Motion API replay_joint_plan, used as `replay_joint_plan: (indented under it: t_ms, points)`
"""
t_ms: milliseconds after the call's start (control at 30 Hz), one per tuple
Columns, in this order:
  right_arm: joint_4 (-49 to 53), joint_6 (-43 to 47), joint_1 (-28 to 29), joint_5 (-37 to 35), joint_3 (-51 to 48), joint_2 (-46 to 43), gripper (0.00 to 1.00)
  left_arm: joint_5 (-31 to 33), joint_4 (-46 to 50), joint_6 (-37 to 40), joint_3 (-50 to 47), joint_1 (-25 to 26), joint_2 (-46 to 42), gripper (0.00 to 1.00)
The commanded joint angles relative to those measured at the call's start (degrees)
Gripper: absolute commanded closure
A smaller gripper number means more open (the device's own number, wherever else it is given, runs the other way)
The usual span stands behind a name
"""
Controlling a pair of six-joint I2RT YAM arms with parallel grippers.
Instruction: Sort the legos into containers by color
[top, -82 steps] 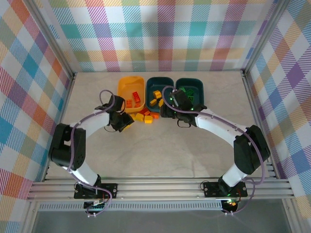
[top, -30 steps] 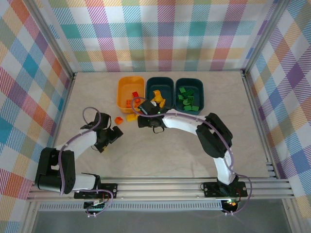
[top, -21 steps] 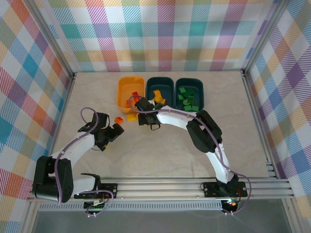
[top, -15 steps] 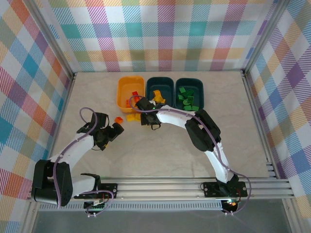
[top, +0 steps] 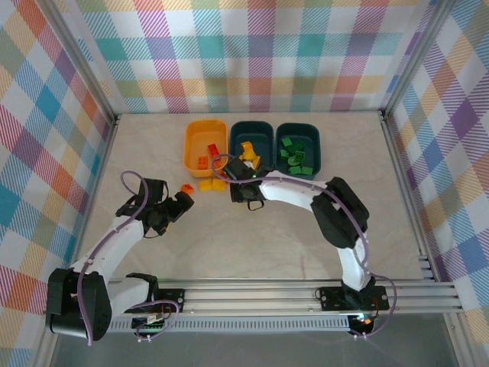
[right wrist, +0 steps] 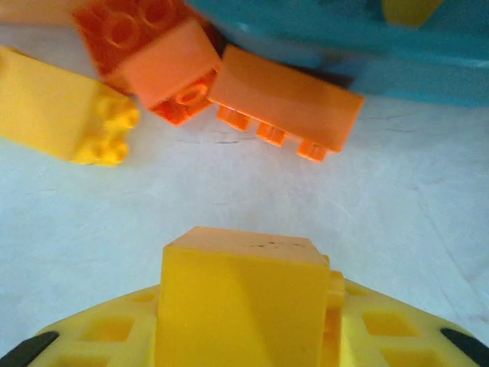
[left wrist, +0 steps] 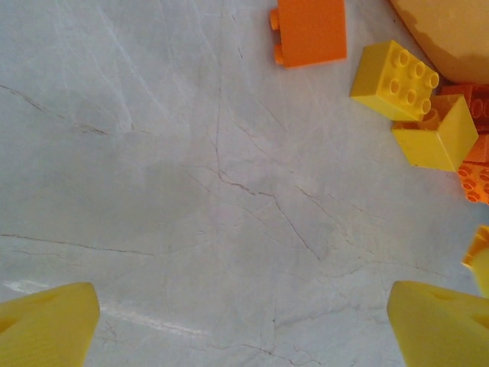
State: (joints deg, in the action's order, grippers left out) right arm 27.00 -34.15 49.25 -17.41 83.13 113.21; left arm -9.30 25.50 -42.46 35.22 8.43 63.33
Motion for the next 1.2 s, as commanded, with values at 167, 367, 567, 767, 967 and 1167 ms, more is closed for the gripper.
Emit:
replay_joint_plan:
  t_ms: [167, 367, 567, 767, 967, 1167]
  points:
    - [-2.01, 4.45, -8.76, 2.29, 1.88, -6.36, 0.64, -4.11, -3.06, 0.90, 1.87, 6.19, 3.33, 0.06]
    - [5.62, 6.61, -15.81, 11.11, 16.50, 4.39, 0.60, 3.04, -1.35, 4.92, 8.72, 12.20, 9.06, 0.07]
    - [8.85, 7.42, -18.22, 12.03, 24.59, 9.51, 0.41, 5.12, -0.95, 8.94, 15.27, 13.24, 17.11, 0.10]
    - [6.11, 8.22, -18.36, 11.60, 21.61, 4.09, 0.28, 4.28, -0.80, 10.11, 20.98, 15.00, 24.49, 0.13]
    - [-3.55, 6.43, -18.05, 10.59, 2.24, -11.39, 0.25, 6.29, 0.40, 11.80, 27.02, 17.90, 31.04, 0.15]
    - [-6.13, 4.39, -17.88, 9.87, -14.30, -24.81, 0.24, 10.01, 2.60, 15.40, 34.04, 18.56, 37.32, 0.21]
